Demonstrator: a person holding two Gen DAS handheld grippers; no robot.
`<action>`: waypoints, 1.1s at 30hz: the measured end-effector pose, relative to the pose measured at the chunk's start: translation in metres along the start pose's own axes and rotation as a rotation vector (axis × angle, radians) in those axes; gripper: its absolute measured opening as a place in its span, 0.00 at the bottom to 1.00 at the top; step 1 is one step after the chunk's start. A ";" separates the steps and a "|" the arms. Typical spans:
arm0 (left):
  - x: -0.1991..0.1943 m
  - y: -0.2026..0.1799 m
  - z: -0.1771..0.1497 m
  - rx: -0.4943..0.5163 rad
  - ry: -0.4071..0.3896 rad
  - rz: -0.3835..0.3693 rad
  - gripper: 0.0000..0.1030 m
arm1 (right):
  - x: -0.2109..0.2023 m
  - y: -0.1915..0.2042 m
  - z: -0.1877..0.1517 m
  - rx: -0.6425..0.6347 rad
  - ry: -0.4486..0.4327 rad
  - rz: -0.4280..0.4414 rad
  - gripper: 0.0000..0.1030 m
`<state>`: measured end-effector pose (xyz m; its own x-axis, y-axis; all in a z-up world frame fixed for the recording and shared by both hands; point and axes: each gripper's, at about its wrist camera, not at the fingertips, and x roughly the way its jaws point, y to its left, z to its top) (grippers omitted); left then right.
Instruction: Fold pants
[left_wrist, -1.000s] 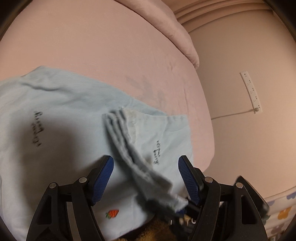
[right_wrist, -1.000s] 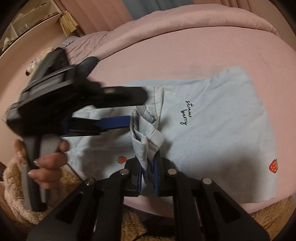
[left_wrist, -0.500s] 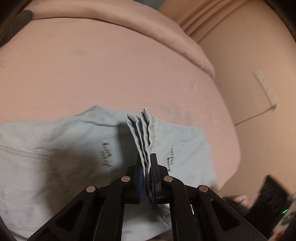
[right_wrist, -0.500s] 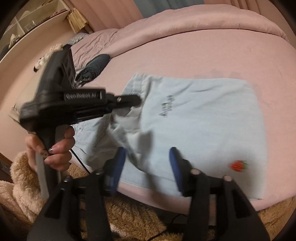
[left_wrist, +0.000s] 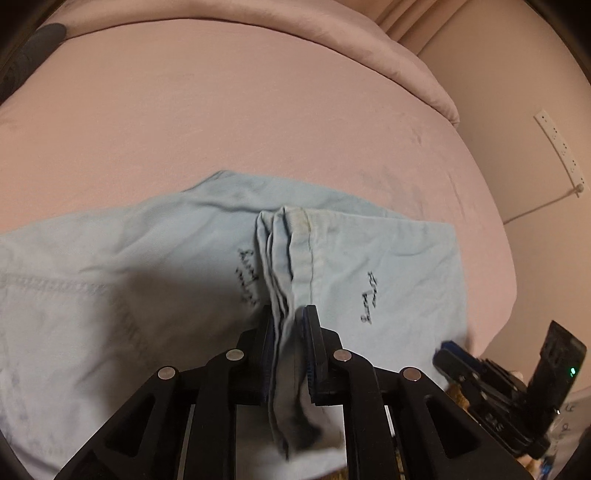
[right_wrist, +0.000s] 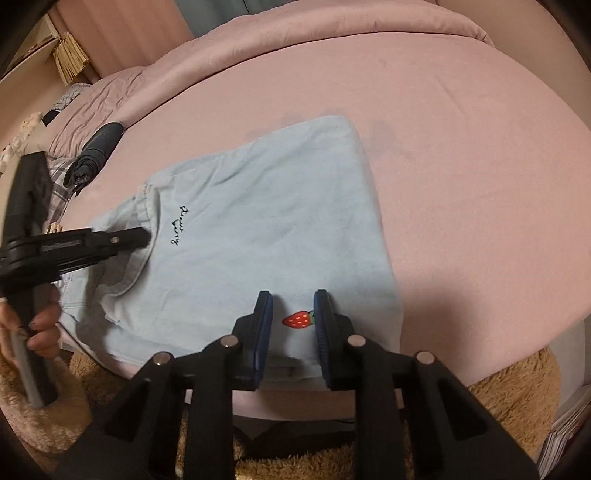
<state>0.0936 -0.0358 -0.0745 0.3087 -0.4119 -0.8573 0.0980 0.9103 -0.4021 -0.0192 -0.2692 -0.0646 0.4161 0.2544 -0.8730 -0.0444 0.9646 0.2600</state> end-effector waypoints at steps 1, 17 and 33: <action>-0.006 -0.002 -0.002 0.011 -0.015 0.021 0.10 | 0.000 -0.001 0.000 -0.006 0.003 -0.008 0.21; 0.022 -0.024 -0.026 0.088 0.001 0.054 0.10 | 0.009 0.011 0.004 -0.028 -0.001 -0.027 0.23; -0.003 0.004 -0.051 0.031 -0.024 0.066 0.10 | -0.003 0.006 -0.004 -0.026 0.015 -0.037 0.23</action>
<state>0.0448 -0.0329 -0.0897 0.3378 -0.3507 -0.8734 0.1056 0.9363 -0.3350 -0.0238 -0.2638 -0.0623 0.4042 0.2192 -0.8880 -0.0525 0.9748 0.2167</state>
